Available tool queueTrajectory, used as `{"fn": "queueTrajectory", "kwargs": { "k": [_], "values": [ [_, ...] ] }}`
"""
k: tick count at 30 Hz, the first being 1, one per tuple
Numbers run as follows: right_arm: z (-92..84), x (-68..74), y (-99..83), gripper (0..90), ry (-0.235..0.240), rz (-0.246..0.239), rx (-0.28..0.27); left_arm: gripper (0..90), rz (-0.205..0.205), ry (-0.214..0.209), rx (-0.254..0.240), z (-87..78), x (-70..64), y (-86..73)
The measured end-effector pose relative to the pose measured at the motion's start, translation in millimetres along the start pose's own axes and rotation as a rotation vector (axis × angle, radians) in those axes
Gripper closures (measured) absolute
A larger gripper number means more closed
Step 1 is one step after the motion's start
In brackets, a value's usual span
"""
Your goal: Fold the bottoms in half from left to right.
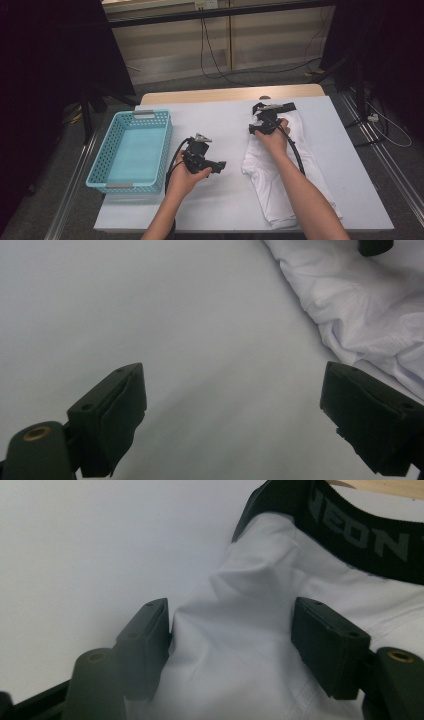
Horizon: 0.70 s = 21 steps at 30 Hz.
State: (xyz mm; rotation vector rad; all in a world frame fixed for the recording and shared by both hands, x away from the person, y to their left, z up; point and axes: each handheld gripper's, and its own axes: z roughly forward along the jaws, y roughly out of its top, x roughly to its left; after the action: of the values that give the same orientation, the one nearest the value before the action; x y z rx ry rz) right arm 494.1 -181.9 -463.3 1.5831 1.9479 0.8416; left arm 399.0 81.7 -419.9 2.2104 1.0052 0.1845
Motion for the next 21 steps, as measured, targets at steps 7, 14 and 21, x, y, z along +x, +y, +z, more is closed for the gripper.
{"fn": "queueTrajectory", "kwargs": {
  "k": [7, 14, 21],
  "values": [
    [0.6, 3.5, -0.5, 44.1, -0.018, -0.008, -0.012, 11.8, 0.001, 0.010, 0.001, -1.3, 1.2, -0.1],
    [-0.1, 2.9, 0.4, 57.0, -0.030, 0.007, -0.009, 11.9, 0.000, 0.012, 0.000, -1.3, 0.9, -0.7],
    [-0.7, -1.1, 0.6, 67.9, -0.037, 0.008, -0.009, 12.0, -0.001, 0.015, -0.004, -1.8, 0.9, -1.0]
  ]
}}
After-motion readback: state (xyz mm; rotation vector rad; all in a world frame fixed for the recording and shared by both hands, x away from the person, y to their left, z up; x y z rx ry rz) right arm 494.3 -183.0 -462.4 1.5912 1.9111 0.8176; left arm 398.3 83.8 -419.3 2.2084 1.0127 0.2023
